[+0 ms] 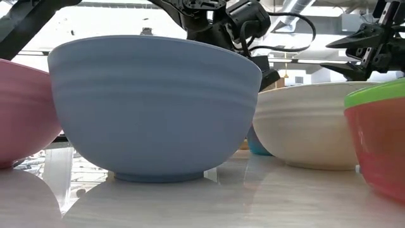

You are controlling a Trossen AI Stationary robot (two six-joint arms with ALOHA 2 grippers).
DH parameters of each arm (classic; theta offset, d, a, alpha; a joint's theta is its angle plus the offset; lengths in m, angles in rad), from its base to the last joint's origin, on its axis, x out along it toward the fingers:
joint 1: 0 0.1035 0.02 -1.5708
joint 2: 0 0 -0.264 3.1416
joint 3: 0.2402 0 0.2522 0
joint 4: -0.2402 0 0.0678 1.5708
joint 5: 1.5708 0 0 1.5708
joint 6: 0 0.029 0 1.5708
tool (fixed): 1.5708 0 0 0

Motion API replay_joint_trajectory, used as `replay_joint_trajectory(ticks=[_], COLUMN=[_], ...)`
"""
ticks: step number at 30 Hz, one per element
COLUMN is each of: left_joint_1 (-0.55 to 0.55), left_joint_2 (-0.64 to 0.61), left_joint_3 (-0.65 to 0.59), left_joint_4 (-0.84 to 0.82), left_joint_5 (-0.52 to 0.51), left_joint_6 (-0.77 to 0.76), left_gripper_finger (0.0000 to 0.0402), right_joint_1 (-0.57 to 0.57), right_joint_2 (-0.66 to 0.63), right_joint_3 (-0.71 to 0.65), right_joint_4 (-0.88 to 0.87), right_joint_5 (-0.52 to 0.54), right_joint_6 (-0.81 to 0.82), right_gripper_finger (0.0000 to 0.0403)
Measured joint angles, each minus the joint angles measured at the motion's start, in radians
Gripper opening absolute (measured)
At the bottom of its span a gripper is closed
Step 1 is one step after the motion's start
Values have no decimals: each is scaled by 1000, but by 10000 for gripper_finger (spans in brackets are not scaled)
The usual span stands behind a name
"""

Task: Place and stack bowls onto a shelf
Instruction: Stack the colored bowls by size on the shelf

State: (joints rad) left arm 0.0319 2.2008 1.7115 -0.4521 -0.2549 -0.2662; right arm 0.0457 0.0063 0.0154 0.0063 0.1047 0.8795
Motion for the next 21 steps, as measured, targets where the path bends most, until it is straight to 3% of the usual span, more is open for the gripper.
replay_joint_trajectory(ticks=[8, 21], left_joint_1=[-2, 1], left_joint_2=[2, 4], left_joint_3=[12, 210], left_joint_4=[-44, -217], left_joint_5=[-47, -21], left_joint_6=[-17, -28], left_gripper_finger=[0, 0], right_joint_1=[0, 0], right_joint_2=[0, 0], right_joint_3=[0, 0], right_joint_4=[0, 0], right_joint_5=[0, 0], right_joint_6=[0, -16], right_gripper_finger=[189, 189])
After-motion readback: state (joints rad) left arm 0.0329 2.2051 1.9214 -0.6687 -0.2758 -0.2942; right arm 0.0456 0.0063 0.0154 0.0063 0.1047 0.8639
